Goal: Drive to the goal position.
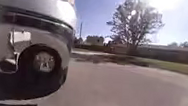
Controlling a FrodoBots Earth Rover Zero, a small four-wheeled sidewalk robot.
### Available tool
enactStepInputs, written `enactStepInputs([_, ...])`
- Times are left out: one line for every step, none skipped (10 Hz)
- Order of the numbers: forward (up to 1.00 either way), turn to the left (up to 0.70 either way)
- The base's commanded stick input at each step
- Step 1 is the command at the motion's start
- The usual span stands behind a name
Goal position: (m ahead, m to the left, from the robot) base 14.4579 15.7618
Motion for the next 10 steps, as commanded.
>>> enactStepInputs([1.00,0.00])
enactStepInputs([1.00,0.00])
enactStepInputs([1.00,0.00])
enactStepInputs([1.00,0.00])
enactStepInputs([1.00,0.00])
enactStepInputs([1.00,0.00])
enactStepInputs([1.00,0.00])
enactStepInputs([1.00,0.00])
enactStepInputs([1.00,0.00])
enactStepInputs([1.00,0.00])
